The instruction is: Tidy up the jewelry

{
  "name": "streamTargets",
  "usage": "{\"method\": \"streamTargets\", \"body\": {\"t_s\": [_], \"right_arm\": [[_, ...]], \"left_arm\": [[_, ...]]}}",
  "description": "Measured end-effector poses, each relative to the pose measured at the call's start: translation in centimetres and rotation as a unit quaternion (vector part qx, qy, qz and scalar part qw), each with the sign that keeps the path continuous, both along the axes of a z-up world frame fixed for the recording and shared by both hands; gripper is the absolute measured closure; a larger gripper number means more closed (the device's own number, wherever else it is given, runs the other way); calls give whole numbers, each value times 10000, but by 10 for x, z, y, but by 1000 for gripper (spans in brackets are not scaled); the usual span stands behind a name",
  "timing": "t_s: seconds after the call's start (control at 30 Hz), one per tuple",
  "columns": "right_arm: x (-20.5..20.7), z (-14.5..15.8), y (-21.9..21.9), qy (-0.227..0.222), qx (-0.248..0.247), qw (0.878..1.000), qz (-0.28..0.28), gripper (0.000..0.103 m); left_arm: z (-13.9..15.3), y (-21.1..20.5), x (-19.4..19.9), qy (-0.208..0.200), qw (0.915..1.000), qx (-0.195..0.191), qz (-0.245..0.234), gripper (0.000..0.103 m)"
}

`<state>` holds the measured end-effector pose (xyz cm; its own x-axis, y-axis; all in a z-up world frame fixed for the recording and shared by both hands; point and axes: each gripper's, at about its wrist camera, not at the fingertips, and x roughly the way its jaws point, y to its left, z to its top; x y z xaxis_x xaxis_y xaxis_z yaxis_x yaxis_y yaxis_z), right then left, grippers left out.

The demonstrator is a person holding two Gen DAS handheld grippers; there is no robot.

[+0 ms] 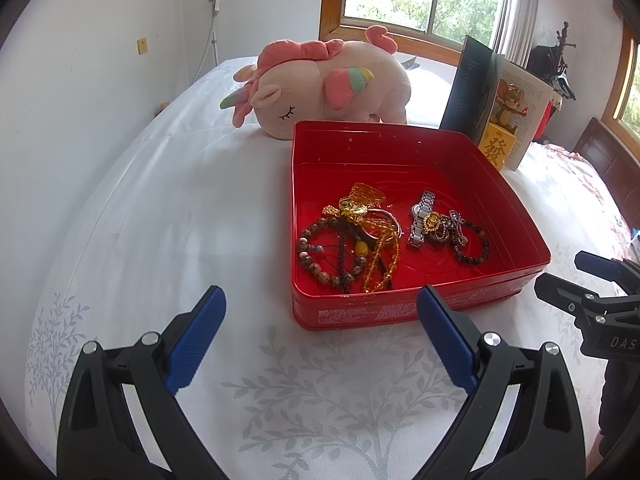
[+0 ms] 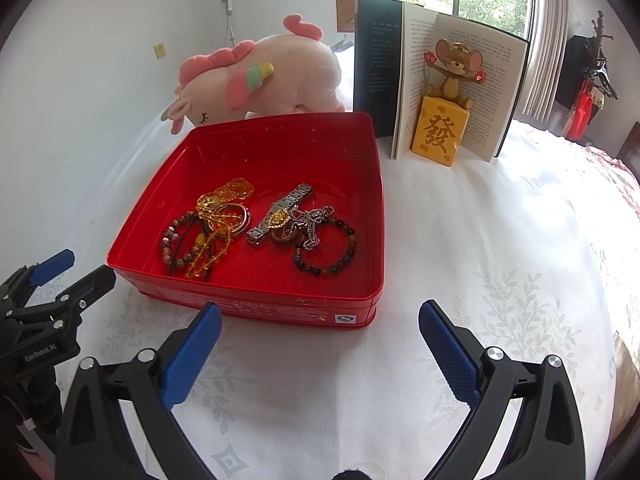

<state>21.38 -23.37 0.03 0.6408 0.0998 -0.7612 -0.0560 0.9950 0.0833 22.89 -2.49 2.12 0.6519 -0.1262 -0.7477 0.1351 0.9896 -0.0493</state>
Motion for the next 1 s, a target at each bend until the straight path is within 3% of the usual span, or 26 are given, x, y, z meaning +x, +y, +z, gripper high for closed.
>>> {"method": "streamTargets", "body": {"t_s": [1.0], "right_arm": [[3, -5, -1, 78, -52, 10000, 27, 4]], "left_arm": [[-2, 0, 2, 77, 10000, 49, -18, 8]]}}
